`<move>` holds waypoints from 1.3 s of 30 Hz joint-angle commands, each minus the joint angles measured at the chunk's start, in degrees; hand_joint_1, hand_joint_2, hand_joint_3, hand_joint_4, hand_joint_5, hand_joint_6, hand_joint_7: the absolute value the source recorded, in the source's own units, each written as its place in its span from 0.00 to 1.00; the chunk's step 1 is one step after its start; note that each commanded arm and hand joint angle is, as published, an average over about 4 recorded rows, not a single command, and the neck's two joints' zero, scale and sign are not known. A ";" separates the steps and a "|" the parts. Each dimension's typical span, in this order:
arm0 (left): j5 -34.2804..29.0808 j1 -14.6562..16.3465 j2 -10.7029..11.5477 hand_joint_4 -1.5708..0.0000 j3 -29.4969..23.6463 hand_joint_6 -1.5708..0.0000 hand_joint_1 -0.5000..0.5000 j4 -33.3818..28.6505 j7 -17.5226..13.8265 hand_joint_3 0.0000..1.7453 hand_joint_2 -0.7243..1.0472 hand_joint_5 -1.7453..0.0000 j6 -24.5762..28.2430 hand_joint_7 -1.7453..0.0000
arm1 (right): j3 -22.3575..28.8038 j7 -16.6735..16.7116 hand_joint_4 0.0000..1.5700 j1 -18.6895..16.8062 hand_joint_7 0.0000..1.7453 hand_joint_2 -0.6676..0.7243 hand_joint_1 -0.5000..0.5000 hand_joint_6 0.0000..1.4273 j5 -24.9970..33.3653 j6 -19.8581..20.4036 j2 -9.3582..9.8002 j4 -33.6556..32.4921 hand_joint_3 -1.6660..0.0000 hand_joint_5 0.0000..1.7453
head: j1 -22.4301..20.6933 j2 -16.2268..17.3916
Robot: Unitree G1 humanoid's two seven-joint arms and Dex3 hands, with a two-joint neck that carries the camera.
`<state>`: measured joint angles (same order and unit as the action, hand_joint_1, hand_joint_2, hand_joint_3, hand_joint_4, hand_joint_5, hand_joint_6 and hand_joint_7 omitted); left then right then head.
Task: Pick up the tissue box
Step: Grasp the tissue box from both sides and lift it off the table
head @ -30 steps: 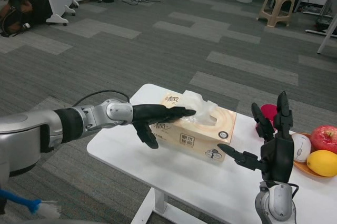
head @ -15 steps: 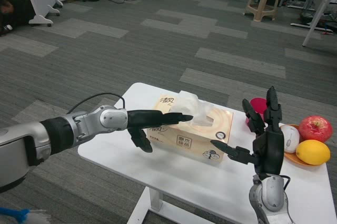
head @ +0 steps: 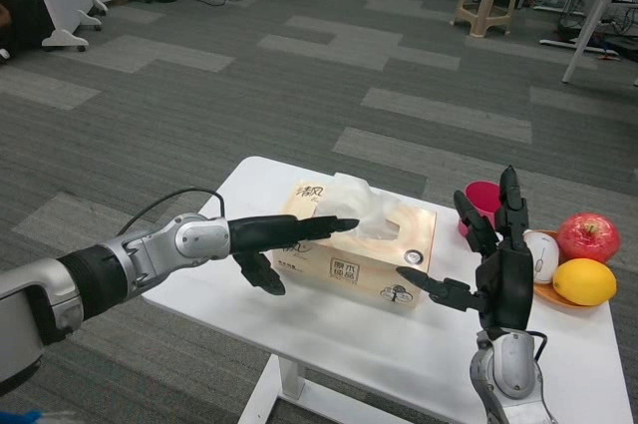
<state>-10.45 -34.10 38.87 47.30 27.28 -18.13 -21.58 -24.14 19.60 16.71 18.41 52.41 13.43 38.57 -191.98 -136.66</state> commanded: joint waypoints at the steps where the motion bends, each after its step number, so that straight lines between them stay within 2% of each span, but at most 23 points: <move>1: -7.48 3.45 -0.55 1.00 1.57 1.00 1.00 1.60 -2.04 0.04 0.95 1.00 -0.39 1.00 | 0.26 0.26 0.29 0.18 0.00 0.36 0.25 0.00 0.57 0.06 0.36 0.36 0.86 0.06 | 0.11 -0.04; 6: -17.89 3.87 -0.55 1.00 1.61 1.00 1.00 1.64 -2.65 0.05 0.95 1.00 -1.36 1.00 | 0.45 0.26 0.28 0.16 0.02 0.36 0.25 0.00 0.53 0.06 0.36 0.36 0.86 0.06 | 0.24 -0.49; 12: -22.51 4.53 -0.55 1.00 -0.45 1.00 1.00 1.11 -3.22 0.05 0.95 1.00 -2.63 1.00 | 0.59 0.26 0.27 0.12 0.00 0.36 0.25 0.00 0.57 0.06 0.36 0.36 0.86 0.10 | 0.21 -0.43; 15: -24.33 5.19 -0.86 1.00 -2.49 1.00 1.00 1.00 -3.22 0.05 0.95 1.00 -3.71 1.00 | 0.59 0.26 0.27 0.12 0.00 0.36 0.25 0.00 0.55 0.13 0.36 0.36 0.86 0.10 | 0.28 -0.58; 18: -26.11 6.15 -1.34 1.00 -5.46 1.00 1.00 0.98 -3.18 0.05 0.95 1.00 -4.96 1.00 | 0.59 0.26 0.27 0.07 0.00 0.36 0.25 0.00 0.49 0.15 0.36 0.36 0.86 0.06 | 0.33 -0.68; 24: -27.82 8.40 -2.53 1.00 -12.71 1.00 1.00 0.63 -2.87 0.05 0.95 1.00 -6.94 1.00 | 0.59 0.26 0.27 0.07 0.00 0.36 0.25 0.00 0.49 0.15 0.36 0.36 0.86 0.06 | 0.34 -0.72; 33: -29.27 9.85 -2.70 1.00 -18.07 1.00 1.00 -1.44 -2.26 0.05 0.95 1.00 -9.01 1.00 | 0.59 0.26 0.27 0.07 0.00 0.36 0.25 0.00 0.53 0.15 0.36 0.36 0.86 0.08 | 0.46 -0.70; 39: -28.92 10.72 -3.58 1.00 -24.18 1.00 1.00 0.72 -2.26 0.05 0.95 1.00 -9.01 1.00 | 0.63 0.26 0.27 -0.01 0.00 0.36 0.27 0.00 0.53 0.15 0.41 0.41 0.86 0.06 | 1.06 -0.84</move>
<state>-39.39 -24.24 35.88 25.02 26.95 -20.45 -30.10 -24.06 19.60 16.72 18.39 52.42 13.45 38.66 -191.00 -137.49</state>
